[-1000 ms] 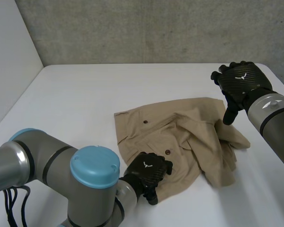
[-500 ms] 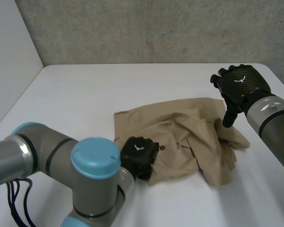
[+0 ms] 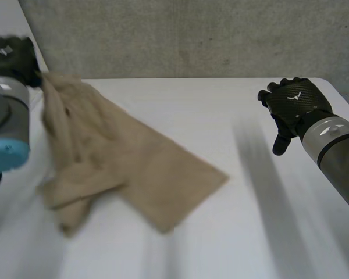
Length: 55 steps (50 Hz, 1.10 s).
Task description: Fold the shorts.
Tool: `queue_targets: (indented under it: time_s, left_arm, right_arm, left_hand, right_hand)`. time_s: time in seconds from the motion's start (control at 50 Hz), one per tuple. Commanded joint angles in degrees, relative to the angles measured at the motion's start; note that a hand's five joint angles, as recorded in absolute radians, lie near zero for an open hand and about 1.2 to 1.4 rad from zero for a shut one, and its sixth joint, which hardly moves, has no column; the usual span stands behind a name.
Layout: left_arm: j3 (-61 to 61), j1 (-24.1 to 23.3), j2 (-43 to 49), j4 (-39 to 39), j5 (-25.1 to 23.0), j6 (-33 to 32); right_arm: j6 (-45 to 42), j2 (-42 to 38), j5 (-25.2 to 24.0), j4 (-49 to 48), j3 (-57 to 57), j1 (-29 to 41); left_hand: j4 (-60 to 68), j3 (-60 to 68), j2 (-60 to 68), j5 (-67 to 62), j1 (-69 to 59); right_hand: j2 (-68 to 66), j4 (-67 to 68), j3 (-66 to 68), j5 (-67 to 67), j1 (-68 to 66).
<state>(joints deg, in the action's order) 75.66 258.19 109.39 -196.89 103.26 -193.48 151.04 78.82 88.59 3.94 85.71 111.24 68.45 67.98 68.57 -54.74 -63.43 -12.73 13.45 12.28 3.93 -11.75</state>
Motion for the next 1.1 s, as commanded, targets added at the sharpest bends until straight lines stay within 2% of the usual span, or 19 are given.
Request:
queue_targets:
  time_s: [0.02,0.08,0.16,0.18,0.32,0.4,0.46,0.54,0.6,0.64,0.72,0.82,0.86,0.9,0.92,0.94,1.02,1.1]
  left_arm:
    - [-8.4,-3.6,0.4,-2.4,-2.5,4.5]
    - [-9.3,-7.3,0.9,-3.6,-3.7,7.3]
    - [-9.8,-14.5,3.4,-6.2,-6.7,11.6]
    - [-9.7,-17.6,4.7,-7.1,-8.2,12.9]
    - [-7.9,-29.5,12.8,-7.9,-15.5,14.2]
    - [-5.4,-33.7,17.7,-7.7,-18.3,13.7]
    - [-4.0,-35.2,20.5,-7.6,-19.1,13.6]
    - [-3.7,-35.4,22.3,-6.9,-19.1,12.2]
    - [-3.3,-34.2,21.8,-5.6,-19.1,10.5]
    - [-2.7,-31.7,19.9,-4.4,-19.0,9.0]
    - [-0.9,-27.1,13.2,-2.3,-18.6,8.6]
    - [2.2,-25.1,6.5,0.6,-17.6,9.4]
    - [3.8,-24.6,4.1,2.5,-16.6,9.7]
    - [6.9,-23.1,0.7,6.0,-13.4,9.9]
    - [8.0,-22.7,-0.3,7.1,-12.1,9.9]
    - [10.3,-22.4,-2.0,9.4,-9.3,10.0]
    - [16.5,-22.6,-5.1,13.5,-3.4,10.8]
    - [22.6,-23.3,-7.7,15.0,-0.8,12.9]
  right_arm:
    - [0.0,-0.3,0.2,-0.1,0.0,1.3]
    - [0.0,-0.5,0.2,-0.1,0.0,1.6]
    - [0.0,-0.6,0.4,-0.2,-0.2,1.6]
    - [0.0,-0.7,0.4,-0.2,-0.2,1.5]
    - [0.7,-0.3,0.8,-1.6,-0.6,0.8]
    - [0.8,0.0,1.9,-3.1,-1.0,0.4]
    - [0.7,0.0,3.2,-4.0,-1.1,-0.6]
    - [0.7,0.0,2.7,-4.1,-1.1,-1.4]
    - [0.3,0.0,1.8,-3.9,-1.0,-1.4]
    - [-0.1,-0.1,-0.2,-3.7,-1.0,-1.5]
    - [-1.0,-0.4,-4.9,-3.6,-0.8,-1.6]
    - [-3.4,-0.4,-12.2,-1.5,0.2,-2.2]
    - [-6.5,-0.5,-16.9,1.1,1.2,-2.4]
    - [-9.2,-0.6,-20.3,2.6,2.3,-2.8]
    - [-12.5,-0.5,-23.7,4.1,3.5,-3.5]
    - [-14.3,-0.5,-25.2,4.8,4.2,-3.9]
    - [-22.2,-0.7,-29.4,6.8,7.2,-5.5]
    - [-26.0,-1.2,-31.2,6.8,10.8,-5.3]
  left_hand:
    - [11.6,12.0,11.4,-15.3,-16.6]
    - [11.6,12.0,11.4,-15.3,-16.6]
    - [11.6,12.0,11.4,-15.3,-16.6]
    - [11.6,12.0,11.4,-15.3,-16.6]
    - [11.6,12.0,11.4,-15.3,-16.6]
    - [11.6,12.0,11.4,-15.3,-16.6]
    - [11.6,12.0,11.4,-15.3,-16.6]
    - [-9.7,-9.3,-9.9,6.0,4.7]
    - [-42.1,-41.7,-42.3,38.4,37.1]
    - [-55.5,-55.0,-55.6,51.8,50.5]
    - [-58.4,-57.9,-58.5,54.7,53.4]
    - [-58.2,-57.8,-58.4,54.5,53.2]
    - [-57.2,-56.8,-57.3,53.5,52.2]
    - [-55.7,-55.2,-55.8,52.0,50.7]
    - [-55.4,-54.9,-55.5,51.7,50.4]
    - [-54.2,-53.7,-54.3,50.5,49.2]
    - [-51.3,-50.9,-51.5,47.6,46.3]
    - [-51.2,-50.7,-51.3,47.5,46.2]
  right_hand:
    - [2.7,-3.4,-2.3,-3.9,1.7]
    - [2.7,-3.4,-2.3,-3.9,1.7]
    - [2.7,-3.4,-2.3,-3.9,1.7]
    - [2.7,-3.4,-2.3,-3.9,1.7]
    - [2.7,-3.4,-2.3,-3.9,1.7]
    - [2.7,-3.4,-2.3,-3.9,1.7]
    - [2.7,-3.4,-2.3,-3.9,1.7]
    - [2.7,-3.4,-2.3,-3.9,1.7]
    - [2.7,-3.4,-2.3,-3.9,1.7]
    - [2.7,-3.4,-2.3,-3.9,1.7]
    - [2.7,-3.4,-2.3,-3.9,1.7]
    - [2.7,-3.4,-2.3,-3.9,1.7]
    - [2.7,-3.4,-2.3,-3.9,1.7]
    - [2.7,-3.4,-2.3,-3.9,1.7]
    - [2.7,-3.4,-2.3,-3.9,1.7]
    - [2.7,-3.4,-2.3,-3.9,1.7]
    - [-0.7,0.0,1.2,-0.5,-1.7]
    - [-4.4,3.7,4.8,3.2,-5.4]
